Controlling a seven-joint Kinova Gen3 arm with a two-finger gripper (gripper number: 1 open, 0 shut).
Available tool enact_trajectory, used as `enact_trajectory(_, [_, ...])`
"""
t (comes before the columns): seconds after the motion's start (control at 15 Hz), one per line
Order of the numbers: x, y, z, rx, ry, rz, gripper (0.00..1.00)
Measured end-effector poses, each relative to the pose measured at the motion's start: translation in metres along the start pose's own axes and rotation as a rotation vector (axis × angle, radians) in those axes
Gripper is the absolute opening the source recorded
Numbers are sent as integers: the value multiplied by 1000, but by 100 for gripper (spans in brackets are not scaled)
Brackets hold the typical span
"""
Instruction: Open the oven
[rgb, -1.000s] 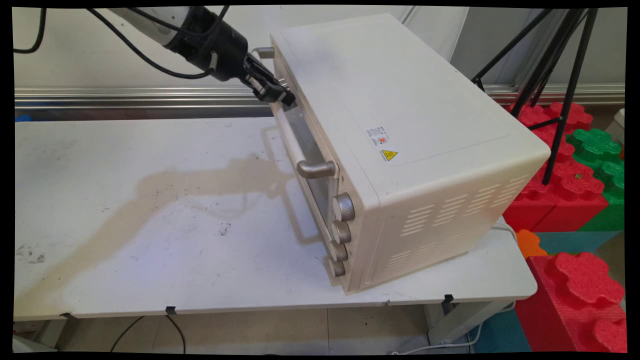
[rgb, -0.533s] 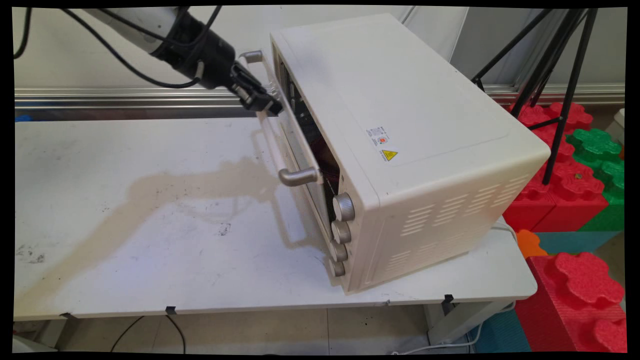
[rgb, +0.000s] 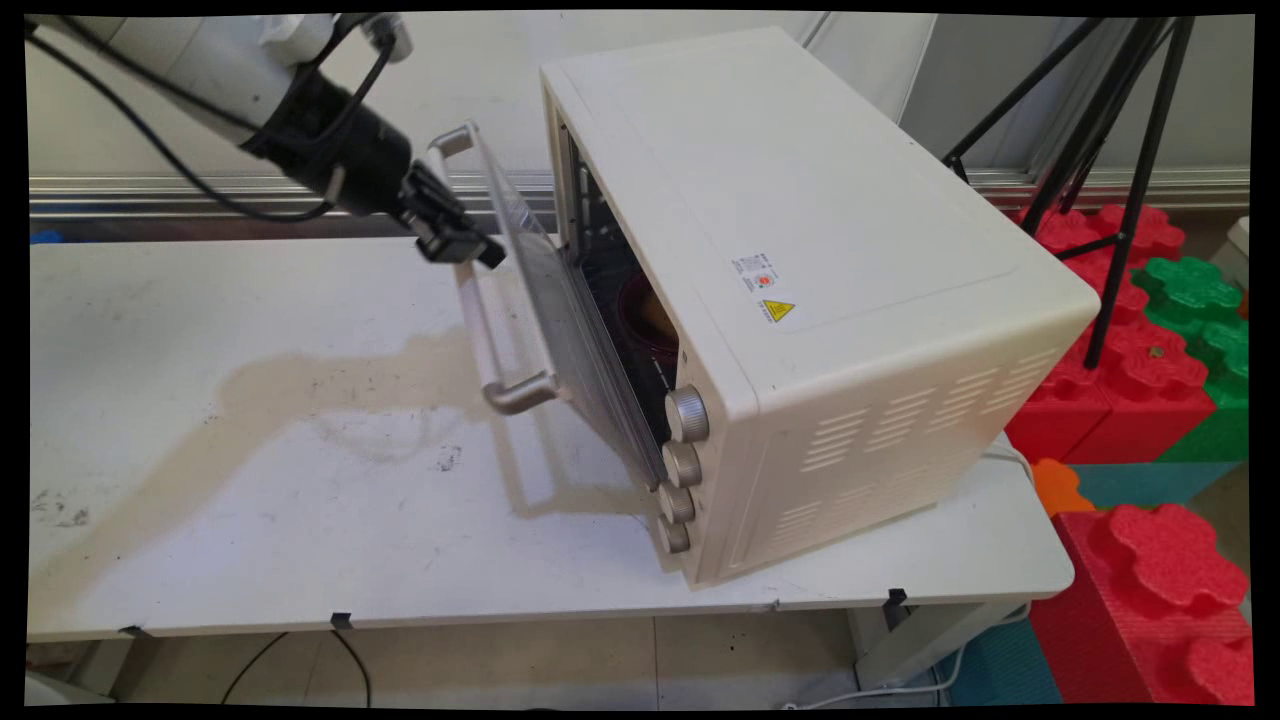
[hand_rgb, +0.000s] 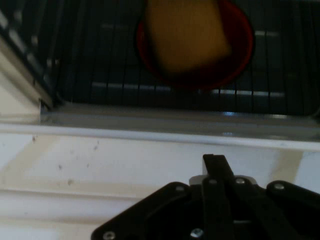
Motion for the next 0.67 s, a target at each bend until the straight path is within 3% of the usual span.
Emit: enact_trajectory(0.67, [-66, -6, 17, -2, -96, 21, 0])
